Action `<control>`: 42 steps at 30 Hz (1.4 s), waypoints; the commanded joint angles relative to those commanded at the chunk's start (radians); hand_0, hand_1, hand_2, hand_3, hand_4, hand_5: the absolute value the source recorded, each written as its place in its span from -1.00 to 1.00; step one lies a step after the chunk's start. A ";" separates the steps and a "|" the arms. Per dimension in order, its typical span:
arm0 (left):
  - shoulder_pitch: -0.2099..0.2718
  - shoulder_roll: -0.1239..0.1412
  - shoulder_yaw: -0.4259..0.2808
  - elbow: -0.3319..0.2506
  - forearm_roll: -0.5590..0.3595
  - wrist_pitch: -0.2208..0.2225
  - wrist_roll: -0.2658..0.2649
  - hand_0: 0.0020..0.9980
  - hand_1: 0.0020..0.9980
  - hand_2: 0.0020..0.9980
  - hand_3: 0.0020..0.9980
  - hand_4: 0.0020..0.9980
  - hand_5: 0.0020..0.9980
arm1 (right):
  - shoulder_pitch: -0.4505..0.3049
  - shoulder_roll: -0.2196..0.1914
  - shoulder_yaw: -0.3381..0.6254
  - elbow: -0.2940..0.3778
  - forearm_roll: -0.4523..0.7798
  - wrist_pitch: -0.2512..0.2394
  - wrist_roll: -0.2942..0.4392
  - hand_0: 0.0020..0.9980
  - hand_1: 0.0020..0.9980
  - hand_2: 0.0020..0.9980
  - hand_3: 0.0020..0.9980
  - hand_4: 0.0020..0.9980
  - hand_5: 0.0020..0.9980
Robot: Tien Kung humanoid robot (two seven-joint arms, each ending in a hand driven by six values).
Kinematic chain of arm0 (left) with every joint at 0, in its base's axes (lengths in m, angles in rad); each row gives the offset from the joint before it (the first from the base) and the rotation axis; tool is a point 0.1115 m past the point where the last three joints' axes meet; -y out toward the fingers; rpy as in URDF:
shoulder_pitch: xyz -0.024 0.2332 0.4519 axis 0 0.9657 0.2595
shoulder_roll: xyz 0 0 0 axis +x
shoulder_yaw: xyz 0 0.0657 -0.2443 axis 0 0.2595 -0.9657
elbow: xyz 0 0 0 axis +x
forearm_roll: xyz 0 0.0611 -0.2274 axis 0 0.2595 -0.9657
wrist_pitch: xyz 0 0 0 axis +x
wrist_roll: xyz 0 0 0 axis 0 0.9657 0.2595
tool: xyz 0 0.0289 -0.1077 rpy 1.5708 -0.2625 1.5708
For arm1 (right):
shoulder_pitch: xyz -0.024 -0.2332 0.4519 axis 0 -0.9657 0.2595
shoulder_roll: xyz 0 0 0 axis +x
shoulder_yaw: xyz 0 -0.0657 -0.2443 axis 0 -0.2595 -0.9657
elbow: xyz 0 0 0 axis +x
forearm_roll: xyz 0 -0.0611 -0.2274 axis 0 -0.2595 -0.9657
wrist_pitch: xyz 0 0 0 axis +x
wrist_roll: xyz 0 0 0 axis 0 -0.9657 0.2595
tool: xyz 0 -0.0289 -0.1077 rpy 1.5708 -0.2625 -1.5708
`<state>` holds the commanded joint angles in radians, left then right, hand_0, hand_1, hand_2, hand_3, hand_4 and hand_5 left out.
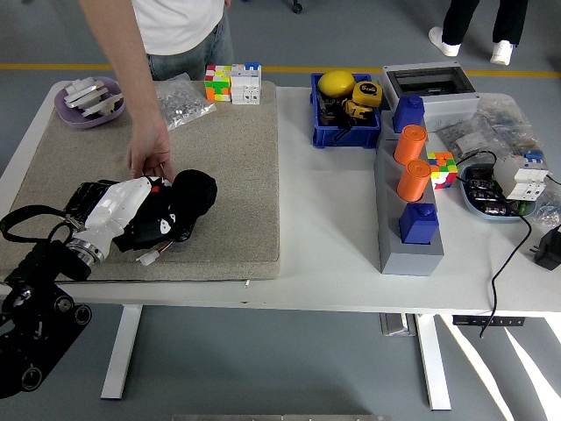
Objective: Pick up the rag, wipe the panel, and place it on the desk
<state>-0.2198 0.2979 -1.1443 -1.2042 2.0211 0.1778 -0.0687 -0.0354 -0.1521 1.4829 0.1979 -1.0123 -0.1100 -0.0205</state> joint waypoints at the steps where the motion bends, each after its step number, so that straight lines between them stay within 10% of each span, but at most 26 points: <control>1: 0.001 0.003 -0.008 0.007 -0.001 -0.001 -0.001 -0.44 -0.52 0.06 -0.13 -1.00 -1.00 | 0.000 0.000 0.000 0.000 0.000 0.000 0.000 0.45 0.31 0.35 0.24 0.98 0.04; 42: -0.003 0.037 -0.307 0.246 0.030 0.011 -0.048 -0.42 -0.47 0.05 -0.12 -0.94 -1.00 | -0.003 -0.005 0.007 0.039 -0.020 -0.001 -0.001 0.45 0.30 0.35 0.25 0.99 0.05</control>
<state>-0.2224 0.3352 -1.4509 -0.9578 2.0510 0.1891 -0.1165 -0.0381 -0.1568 1.4902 0.2373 -1.0324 -0.1112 -0.0215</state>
